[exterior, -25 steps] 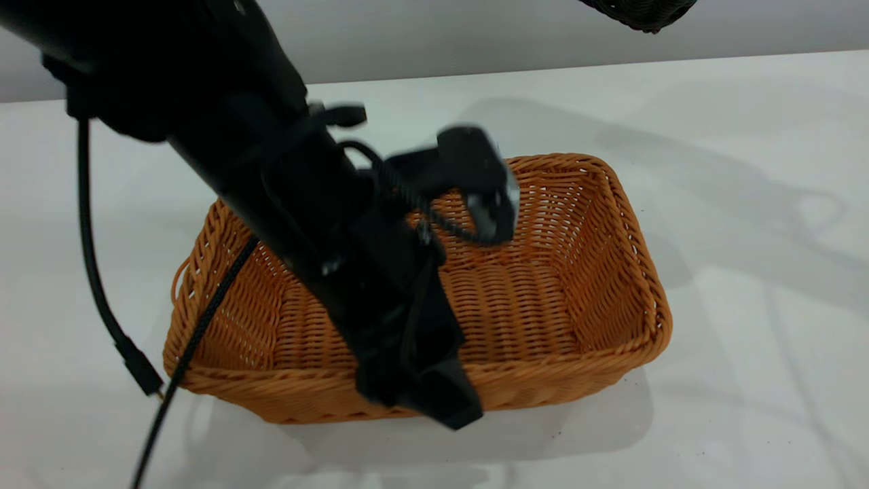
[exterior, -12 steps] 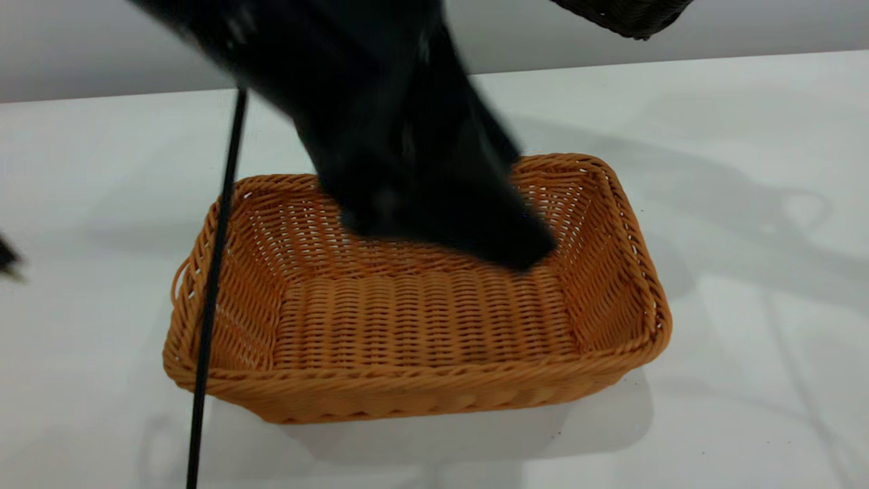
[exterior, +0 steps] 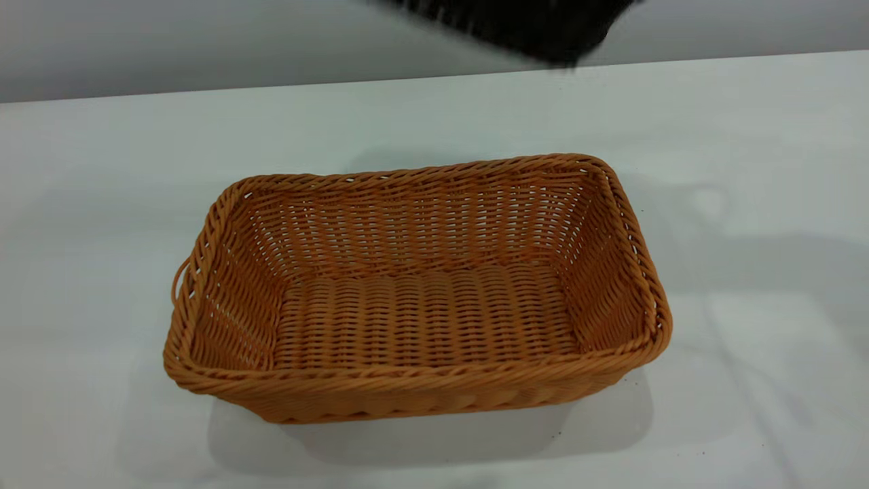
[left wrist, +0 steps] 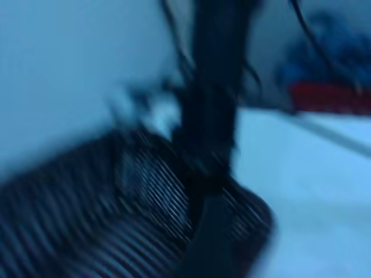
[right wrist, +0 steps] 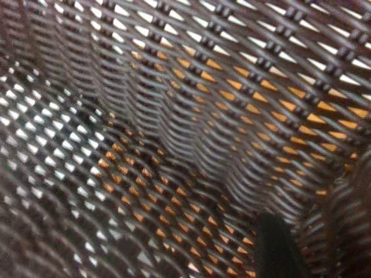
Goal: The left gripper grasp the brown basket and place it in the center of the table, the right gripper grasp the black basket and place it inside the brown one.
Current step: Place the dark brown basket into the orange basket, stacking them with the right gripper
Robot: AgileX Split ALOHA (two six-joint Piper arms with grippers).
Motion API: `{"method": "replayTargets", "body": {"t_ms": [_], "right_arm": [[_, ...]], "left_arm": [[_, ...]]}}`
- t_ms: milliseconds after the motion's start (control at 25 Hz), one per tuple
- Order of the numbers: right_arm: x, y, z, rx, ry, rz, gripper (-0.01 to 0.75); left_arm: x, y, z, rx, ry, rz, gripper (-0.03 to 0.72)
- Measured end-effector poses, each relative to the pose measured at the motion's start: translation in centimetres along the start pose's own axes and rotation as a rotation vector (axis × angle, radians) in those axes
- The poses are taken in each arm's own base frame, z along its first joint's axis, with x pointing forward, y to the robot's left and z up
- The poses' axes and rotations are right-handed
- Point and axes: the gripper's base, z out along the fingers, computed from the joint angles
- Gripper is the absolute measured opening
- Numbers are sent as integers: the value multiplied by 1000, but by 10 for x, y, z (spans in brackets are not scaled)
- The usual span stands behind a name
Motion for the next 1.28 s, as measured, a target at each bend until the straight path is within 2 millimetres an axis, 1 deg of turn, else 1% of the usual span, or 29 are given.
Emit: {"method": "replayTargets", "body": {"t_ms": [80, 160, 280, 520, 640, 760, 920, 1120, 1280], "right_arm": [[3, 7, 13, 15, 75, -32, 299], [5, 13, 25, 24, 115, -43, 299], [4, 14, 39, 30, 132, -38, 299], [8, -6, 57, 111, 211, 30, 299], [9, -12, 65, 98, 240, 68, 299], [11, -15, 70, 98, 266, 77, 299], [13, -16, 71, 103, 289, 104, 299], [22, -10, 78, 157, 369, 69, 299], [25, -5, 85, 208, 379, 33, 299]], "left_arm": [[-10, 1, -15, -44, -60, -6, 615], [-15, 1, -22, -59, -86, -3, 615], [-14, 0, -22, -56, -84, -2, 615], [-14, 1, -21, -58, -78, 9, 615], [-14, 1, -21, -58, -78, 10, 615], [-13, 1, -21, -58, -76, 12, 615], [-13, 1, -21, -59, -75, 17, 615], [-13, 1, -21, -59, -75, 19, 615], [-13, 1, -21, -59, -75, 19, 615]]}}
